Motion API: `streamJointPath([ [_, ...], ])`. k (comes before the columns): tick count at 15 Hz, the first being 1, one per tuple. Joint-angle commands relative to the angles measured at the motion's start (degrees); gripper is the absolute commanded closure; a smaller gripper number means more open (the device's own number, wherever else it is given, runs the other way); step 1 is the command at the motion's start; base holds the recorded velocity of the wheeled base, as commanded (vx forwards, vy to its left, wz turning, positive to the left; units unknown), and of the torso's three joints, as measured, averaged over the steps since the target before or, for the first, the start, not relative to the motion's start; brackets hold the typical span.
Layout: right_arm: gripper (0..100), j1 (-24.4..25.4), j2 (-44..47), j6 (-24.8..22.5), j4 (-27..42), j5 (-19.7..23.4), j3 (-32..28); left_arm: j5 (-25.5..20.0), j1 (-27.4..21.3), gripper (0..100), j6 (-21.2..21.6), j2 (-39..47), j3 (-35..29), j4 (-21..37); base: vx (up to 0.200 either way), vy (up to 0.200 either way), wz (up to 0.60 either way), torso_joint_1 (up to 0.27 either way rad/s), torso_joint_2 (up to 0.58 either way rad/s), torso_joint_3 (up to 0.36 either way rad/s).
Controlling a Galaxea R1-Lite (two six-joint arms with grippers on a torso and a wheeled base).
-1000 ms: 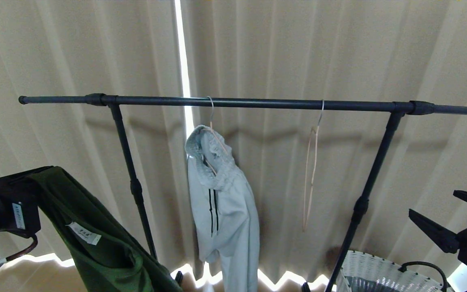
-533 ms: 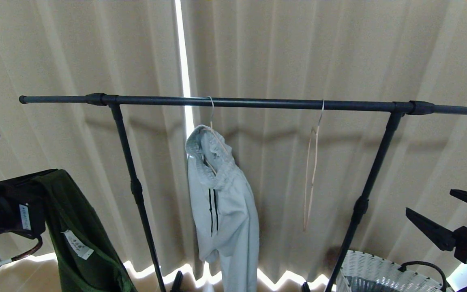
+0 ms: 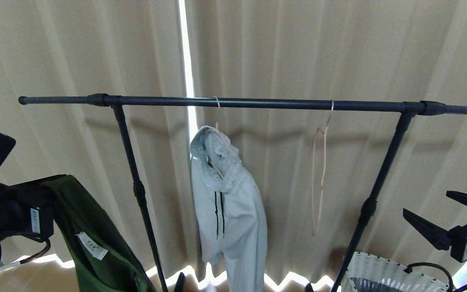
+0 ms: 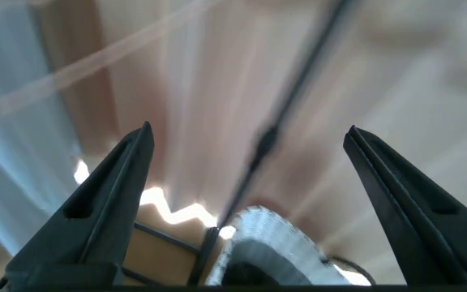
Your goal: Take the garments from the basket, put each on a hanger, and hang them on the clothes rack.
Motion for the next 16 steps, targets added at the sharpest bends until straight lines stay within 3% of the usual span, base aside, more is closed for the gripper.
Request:
streamJointPath([
  [1,0,-0.01,0.16,-0.01,0.02,0.01,-0.06,0.03,-0.02,100,0.01,0.10,-0.01,-0.03,0.000,0.200,0.00,0.022,0.00,0.007],
  [3,0,-0.01,0.25,-0.01,0.02,0.01,-0.15,0.03,-0.02,100,0.01,0.19,0.08,-0.03,0.000,0.200,0.00,-0.005,0.00,0.000],
  [8,0,-0.01,1.04,0.08,0.19,0.19,-1.90,0.03,-0.02,100,0.01,-0.16,4.12,-0.21,0.000,0.000,0.00,0.000,0.00,0.000],
  [12,0,0.87,4.73,0.34,2.92,-0.16,-8.14,0.12,2.01,100,-0.25,-1.48,9.48,-6.36,0.000,0.000,0.00,0.000,0.00,0.000],
  [16,0,7.03,5.70,4.29,10.04,-7.02,-15.09,0.03,4.12,100,-2.27,-1.57,10.01,-8.73,0.000,0.000,0.00,0.000,0.00,0.000],
])
